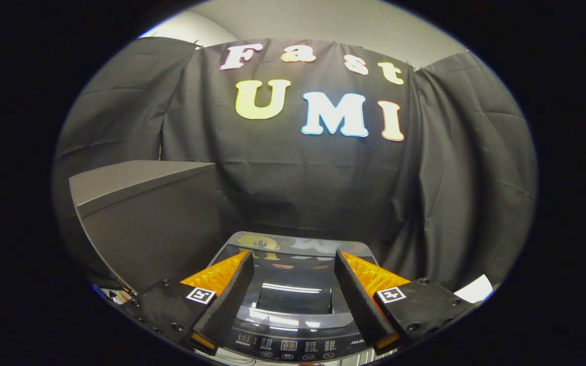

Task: Put the clothes into the washing machine and then close the washing machine lid.

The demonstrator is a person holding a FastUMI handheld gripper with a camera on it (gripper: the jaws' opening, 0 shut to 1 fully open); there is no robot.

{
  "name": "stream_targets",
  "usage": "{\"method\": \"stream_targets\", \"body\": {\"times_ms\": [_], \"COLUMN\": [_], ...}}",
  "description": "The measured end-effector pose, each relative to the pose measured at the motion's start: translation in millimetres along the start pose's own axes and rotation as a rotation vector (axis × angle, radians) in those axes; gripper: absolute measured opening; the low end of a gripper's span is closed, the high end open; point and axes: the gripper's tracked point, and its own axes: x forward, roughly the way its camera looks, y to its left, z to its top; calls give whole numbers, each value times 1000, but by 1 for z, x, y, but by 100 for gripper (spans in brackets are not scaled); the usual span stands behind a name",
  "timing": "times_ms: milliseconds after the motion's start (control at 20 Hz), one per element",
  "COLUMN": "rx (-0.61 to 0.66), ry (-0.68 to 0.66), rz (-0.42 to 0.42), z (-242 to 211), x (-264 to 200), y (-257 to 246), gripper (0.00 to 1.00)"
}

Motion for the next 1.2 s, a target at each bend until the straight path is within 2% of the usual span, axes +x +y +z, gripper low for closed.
{"method": "stream_targets", "body": {"times_ms": [200, 500, 650, 1050, 1200], "rx": [-2, 9, -41, -66, -39], "ry": [-73, -104, -120, -184, -198], "rz": [13, 48, 44, 55, 33], "z": [11, 12, 19, 41, 43], "x": [-50, -109, -119, -128, -131], "y": [18, 46, 51, 69, 65], "gripper": [100, 100, 100, 100, 100]}}
